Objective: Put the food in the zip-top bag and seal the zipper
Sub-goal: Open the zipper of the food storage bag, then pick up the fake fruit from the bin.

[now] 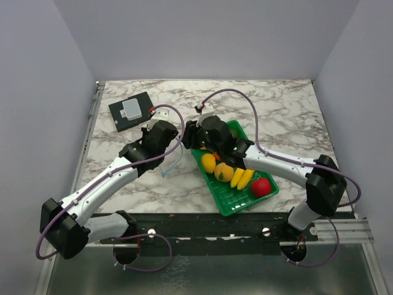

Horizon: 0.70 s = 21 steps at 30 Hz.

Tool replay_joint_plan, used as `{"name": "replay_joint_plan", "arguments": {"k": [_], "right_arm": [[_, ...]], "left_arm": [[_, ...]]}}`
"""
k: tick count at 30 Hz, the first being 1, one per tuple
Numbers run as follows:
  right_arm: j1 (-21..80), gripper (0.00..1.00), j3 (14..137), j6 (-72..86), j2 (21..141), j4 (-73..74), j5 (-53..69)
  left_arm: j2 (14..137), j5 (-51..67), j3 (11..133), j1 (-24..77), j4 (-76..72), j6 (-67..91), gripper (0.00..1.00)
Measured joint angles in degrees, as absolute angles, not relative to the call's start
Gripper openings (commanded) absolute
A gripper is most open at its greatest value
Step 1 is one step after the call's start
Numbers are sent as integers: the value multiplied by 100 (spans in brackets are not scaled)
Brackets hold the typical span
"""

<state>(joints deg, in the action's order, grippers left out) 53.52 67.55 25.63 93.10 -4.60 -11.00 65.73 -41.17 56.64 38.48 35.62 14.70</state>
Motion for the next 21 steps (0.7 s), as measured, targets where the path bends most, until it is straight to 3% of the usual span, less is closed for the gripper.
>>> {"name": "replay_joint_plan", "arguments": {"k": [11,21], "right_arm": [[5349,62,6560,2305,8659,-102,-1107],[5349,69,5660,2215,7443,357,-1352]], "left_arm": [[6635,-3983,5640,3848,3520,1470,0],[6632,-3879,5631,3848,3514,1470,0]]}}
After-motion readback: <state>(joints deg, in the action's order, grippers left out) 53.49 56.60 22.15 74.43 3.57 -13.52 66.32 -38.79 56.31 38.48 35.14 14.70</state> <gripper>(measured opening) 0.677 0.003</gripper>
